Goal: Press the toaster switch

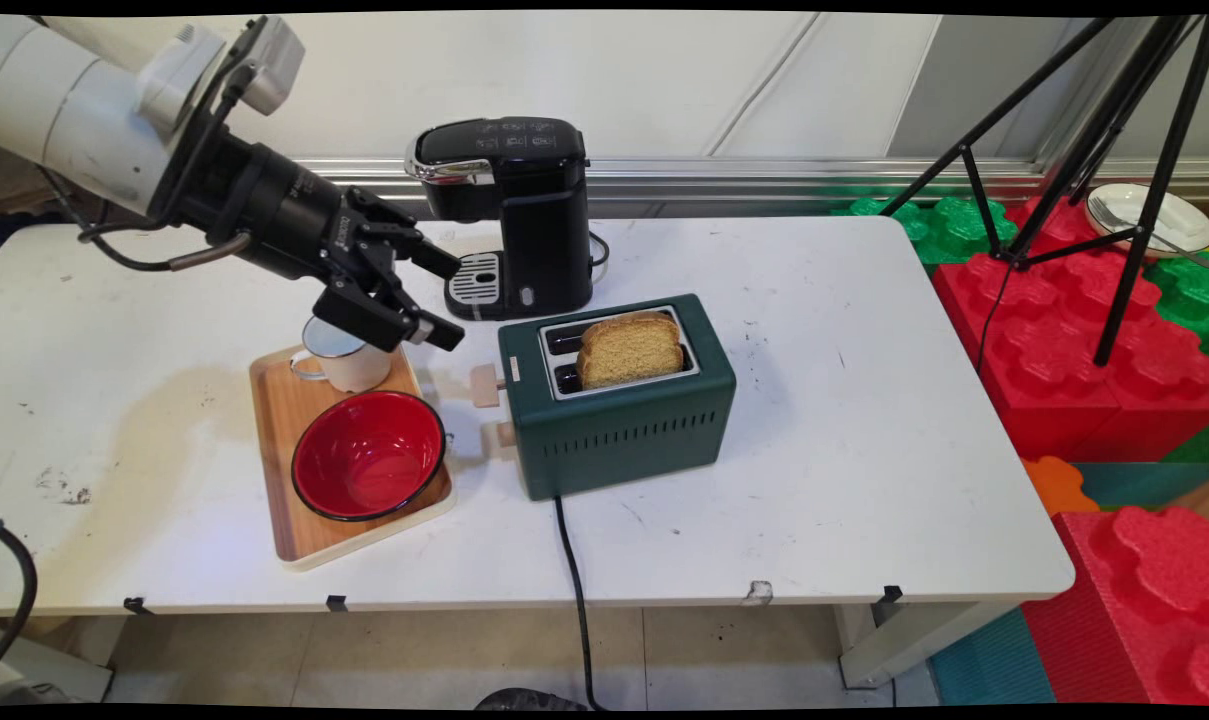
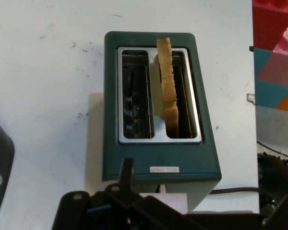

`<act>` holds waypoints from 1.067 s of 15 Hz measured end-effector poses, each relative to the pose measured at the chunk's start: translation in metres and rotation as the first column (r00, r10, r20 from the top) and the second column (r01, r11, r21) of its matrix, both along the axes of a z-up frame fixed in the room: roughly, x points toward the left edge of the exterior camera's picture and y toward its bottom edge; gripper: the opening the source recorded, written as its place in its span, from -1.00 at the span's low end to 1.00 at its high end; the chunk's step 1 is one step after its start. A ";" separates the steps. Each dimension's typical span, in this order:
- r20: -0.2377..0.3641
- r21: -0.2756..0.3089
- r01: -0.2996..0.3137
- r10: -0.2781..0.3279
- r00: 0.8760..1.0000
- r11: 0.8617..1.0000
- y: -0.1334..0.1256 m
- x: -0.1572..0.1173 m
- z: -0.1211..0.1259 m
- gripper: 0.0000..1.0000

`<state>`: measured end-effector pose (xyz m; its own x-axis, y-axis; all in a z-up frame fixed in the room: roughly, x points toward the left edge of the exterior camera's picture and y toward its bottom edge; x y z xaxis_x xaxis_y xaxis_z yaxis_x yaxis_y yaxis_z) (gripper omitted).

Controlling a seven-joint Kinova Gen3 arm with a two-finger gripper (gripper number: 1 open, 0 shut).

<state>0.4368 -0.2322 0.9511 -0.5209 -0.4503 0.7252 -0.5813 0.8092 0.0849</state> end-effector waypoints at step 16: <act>0.028 -0.011 -0.020 0.020 0.999 1.000 0.008 0.002 -0.022 -1.00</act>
